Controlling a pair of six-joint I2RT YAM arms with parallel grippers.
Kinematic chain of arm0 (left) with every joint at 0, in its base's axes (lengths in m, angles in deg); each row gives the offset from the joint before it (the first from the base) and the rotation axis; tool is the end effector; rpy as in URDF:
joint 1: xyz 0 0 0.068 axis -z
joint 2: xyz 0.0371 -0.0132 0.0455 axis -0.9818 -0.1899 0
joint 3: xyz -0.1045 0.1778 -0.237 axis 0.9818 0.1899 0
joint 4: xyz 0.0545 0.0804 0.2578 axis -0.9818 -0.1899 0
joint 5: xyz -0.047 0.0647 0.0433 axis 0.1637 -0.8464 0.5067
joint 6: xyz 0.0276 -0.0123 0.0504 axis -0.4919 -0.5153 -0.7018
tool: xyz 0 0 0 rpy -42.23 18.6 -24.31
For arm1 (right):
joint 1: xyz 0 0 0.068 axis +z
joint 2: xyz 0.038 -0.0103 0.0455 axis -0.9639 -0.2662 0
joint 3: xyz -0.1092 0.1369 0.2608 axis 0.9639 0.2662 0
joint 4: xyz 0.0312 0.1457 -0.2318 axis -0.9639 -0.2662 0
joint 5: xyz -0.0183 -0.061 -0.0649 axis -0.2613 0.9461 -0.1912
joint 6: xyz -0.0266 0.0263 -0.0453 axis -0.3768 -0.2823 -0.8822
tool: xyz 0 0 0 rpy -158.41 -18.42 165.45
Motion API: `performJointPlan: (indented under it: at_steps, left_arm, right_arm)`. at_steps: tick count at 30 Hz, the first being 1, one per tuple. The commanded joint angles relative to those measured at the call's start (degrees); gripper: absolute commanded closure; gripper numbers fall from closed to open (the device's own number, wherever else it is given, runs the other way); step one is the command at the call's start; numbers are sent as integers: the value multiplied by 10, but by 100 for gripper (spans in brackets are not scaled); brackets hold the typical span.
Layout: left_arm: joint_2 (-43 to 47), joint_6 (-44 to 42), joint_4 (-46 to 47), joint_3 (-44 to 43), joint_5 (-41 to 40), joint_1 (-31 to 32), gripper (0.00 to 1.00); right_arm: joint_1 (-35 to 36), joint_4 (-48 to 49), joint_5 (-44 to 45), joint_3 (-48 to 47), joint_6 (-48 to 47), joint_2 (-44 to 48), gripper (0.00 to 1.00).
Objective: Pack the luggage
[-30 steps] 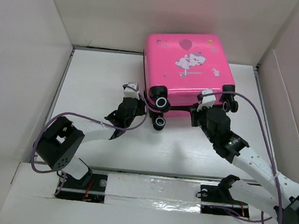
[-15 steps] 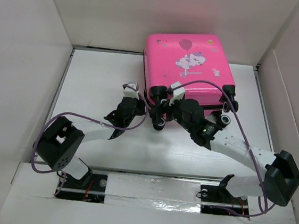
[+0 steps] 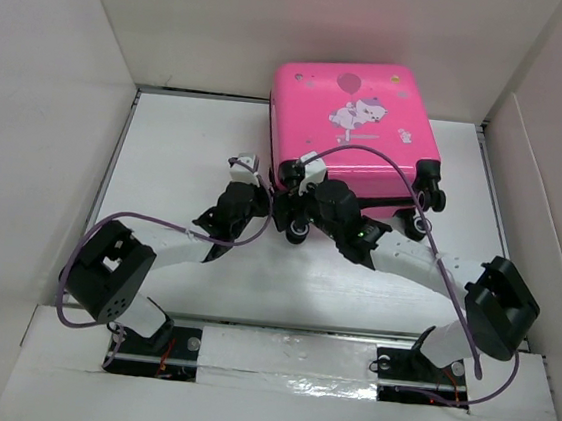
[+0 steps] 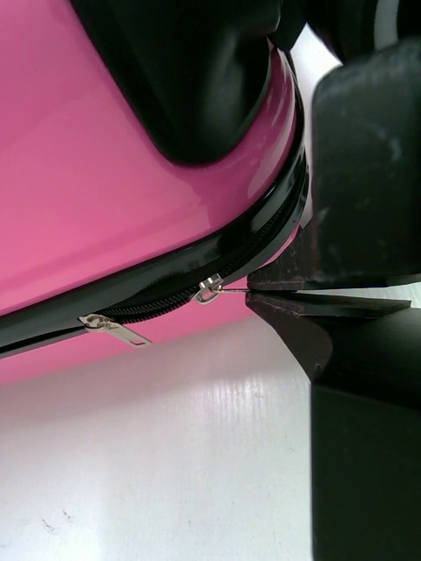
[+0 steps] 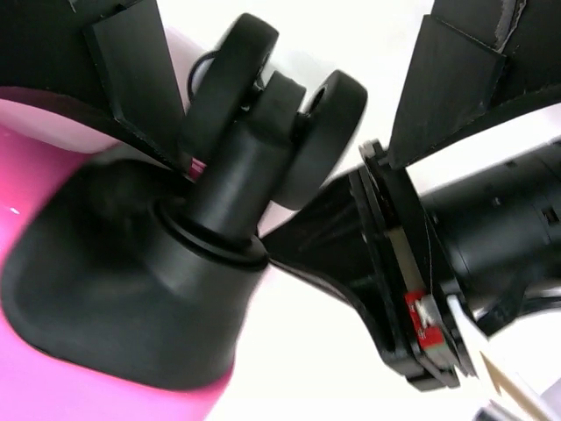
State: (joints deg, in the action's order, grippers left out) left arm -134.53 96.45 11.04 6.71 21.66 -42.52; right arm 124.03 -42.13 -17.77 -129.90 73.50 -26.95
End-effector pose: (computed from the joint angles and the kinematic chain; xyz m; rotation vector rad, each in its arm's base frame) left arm 0.2600 -0.1799 0.2407 0.0052 1.7705 -0.5696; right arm 0.2389 0.2701 0.3060 -0.5953 1.8263 0.5402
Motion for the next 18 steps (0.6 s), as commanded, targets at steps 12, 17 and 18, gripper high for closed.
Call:
performJointPlan:
  at_steps: [12,17,18]
  left_arm:
    - [20,-18,22,9,3,-2,100]
    - [16,-31,21,6,-18,-2,100]
    - [16,-31,21,4,-19,-2,100]
  right_arm:
    - [12,12,240,4,21,29,100]
    - [12,6,205,65,-8,111,100]
    - [12,-7,199,66,-17,116,100]
